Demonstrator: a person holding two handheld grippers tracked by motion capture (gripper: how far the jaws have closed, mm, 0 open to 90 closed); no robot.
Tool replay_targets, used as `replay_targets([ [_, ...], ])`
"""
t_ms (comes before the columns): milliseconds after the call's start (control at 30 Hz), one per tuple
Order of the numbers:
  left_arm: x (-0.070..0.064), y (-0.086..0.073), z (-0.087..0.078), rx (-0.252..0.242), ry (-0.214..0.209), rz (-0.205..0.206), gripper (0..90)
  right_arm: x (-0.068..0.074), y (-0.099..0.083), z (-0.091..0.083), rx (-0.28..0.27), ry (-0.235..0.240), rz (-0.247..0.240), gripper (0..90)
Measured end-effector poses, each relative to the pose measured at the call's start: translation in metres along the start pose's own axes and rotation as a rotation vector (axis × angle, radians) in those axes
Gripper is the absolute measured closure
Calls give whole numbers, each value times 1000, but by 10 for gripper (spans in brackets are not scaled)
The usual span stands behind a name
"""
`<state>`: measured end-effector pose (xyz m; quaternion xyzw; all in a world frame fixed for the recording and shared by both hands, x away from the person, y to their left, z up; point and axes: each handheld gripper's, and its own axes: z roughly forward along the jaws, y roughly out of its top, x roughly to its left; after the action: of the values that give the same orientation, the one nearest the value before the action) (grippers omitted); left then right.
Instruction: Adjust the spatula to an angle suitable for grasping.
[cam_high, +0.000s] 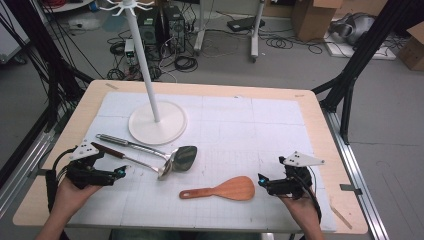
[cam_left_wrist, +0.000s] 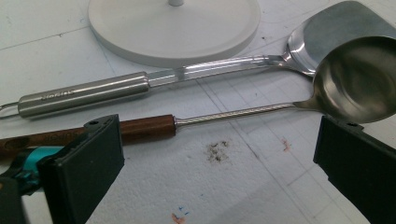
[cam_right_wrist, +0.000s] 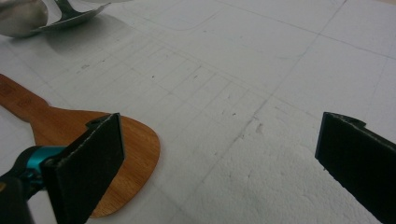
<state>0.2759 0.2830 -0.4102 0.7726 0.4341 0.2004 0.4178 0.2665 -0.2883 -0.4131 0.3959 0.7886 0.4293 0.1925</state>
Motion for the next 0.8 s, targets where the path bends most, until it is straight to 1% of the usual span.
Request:
replay_targets([
  [267, 0, 0, 2, 8, 3, 2, 21, -2, 0, 1, -1, 2, 12, 4],
  [367, 0, 0, 1, 8, 2, 7, 21, -2, 1, 3, 0, 5, 5, 4],
  [667, 0, -3, -3, 3, 4, 6, 21, 0, 3, 4, -5, 12, 7, 4],
  [700, 0, -3, -4, 4, 6, 13, 21, 1, 4, 5, -4, 13, 1, 4],
  [800, -1, -4, -6, -3, 5, 15, 21, 2, 5, 6, -3, 15, -1, 4],
])
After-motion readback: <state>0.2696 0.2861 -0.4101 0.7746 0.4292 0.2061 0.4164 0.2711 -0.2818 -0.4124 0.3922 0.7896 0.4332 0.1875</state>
